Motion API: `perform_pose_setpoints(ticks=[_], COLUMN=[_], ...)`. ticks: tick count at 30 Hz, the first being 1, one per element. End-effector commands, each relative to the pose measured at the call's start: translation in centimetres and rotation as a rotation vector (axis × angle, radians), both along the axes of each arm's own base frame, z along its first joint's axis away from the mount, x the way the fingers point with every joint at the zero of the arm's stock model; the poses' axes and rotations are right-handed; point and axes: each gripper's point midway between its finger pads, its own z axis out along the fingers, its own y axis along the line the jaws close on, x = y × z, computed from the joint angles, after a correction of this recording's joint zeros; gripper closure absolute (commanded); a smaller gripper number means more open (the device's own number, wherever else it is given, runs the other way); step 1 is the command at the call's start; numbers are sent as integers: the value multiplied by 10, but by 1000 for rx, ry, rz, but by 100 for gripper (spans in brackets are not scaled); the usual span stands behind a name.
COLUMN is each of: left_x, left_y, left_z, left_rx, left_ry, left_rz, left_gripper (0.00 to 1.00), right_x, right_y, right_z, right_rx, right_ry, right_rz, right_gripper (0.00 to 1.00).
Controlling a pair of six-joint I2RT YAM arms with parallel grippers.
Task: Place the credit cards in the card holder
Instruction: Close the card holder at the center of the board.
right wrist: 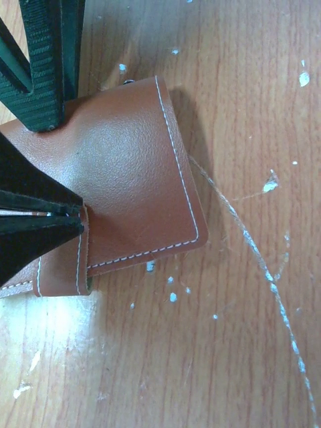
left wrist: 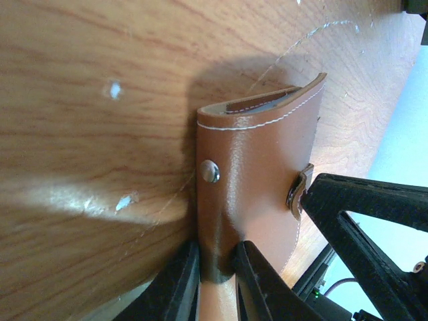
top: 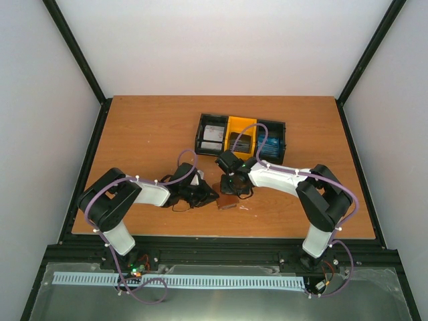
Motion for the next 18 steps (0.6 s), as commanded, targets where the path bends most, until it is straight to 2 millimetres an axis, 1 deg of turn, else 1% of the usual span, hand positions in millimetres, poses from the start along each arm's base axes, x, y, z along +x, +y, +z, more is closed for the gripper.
perform_pose_setpoints(ticks=[1,10,15,18], left_x=[-49,-48,-47,-46], left_y=[61,61,60,60], left_z=[-76,-76,-76,-77], left_rx=[328,330,332,332], left_ry=[219,217,215,217], left_rz=[44,43,43,44], left_gripper=[83,83,83,83], right_x=[-9,-25,-38,-40], right_y=[-5,-8,-11,-13], right_z=[-17,-26,-28,-26], right_rx=[-25,-33,-36,-44], right_ry=[51,122,170,179], right_rz=[3,27,55,59], right_gripper=[97,97,97,97])
